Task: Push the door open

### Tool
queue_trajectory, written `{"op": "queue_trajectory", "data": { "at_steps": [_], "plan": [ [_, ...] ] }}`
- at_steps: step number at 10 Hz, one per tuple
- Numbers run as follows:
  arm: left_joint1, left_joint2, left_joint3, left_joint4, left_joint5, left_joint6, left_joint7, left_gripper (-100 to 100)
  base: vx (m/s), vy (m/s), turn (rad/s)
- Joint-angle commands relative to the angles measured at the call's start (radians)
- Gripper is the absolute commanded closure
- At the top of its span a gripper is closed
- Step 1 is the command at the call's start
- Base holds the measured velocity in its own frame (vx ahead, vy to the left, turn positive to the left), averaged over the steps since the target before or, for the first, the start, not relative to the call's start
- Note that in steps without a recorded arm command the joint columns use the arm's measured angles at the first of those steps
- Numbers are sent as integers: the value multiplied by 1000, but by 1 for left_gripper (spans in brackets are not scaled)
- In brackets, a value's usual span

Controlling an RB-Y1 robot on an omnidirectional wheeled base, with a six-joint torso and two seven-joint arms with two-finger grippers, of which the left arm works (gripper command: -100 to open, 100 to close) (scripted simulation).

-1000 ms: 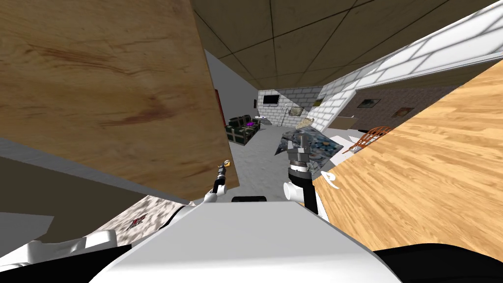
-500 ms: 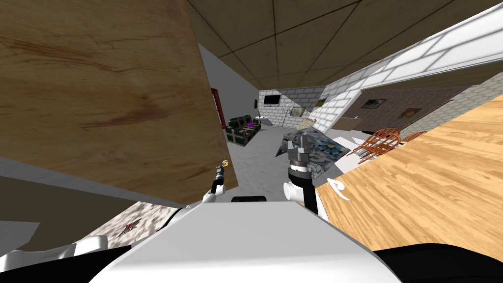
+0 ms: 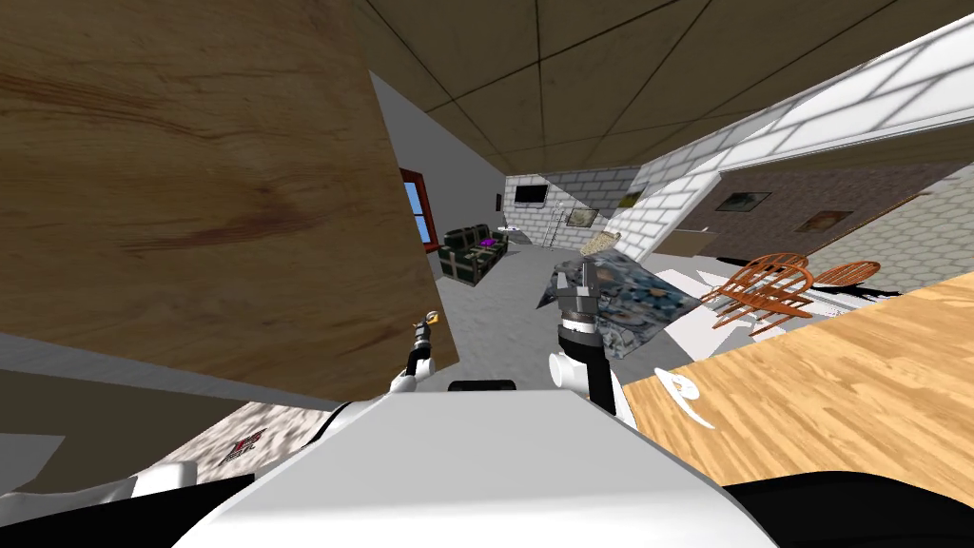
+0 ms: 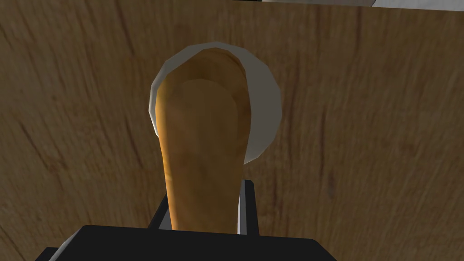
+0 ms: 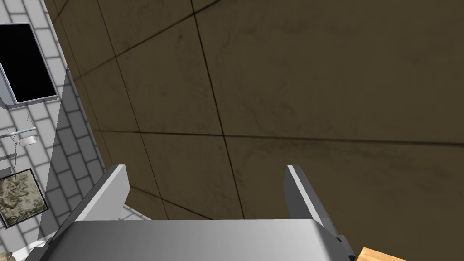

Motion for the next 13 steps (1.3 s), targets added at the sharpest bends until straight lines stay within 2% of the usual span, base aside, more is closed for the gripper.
{"op": "queue_trajectory", "data": {
  "at_steps": [1, 4, 6, 9, 13],
  "plan": [
    [-2, 13, 22, -2, 15, -4, -7, 100, 215, -58, 61],
    [0, 22, 49, 2, 35, -8, -17, 100, 205, -51, 62],
    [0, 22, 49, 14, 35, -8, -17, 100, 92, -12, 9],
    [2, 31, 79, 7, 56, -11, -28, 100, 152, -55, 61],
    [9, 35, 93, 9, 66, -13, -33, 100, 120, -20, 32]
  ]
}}
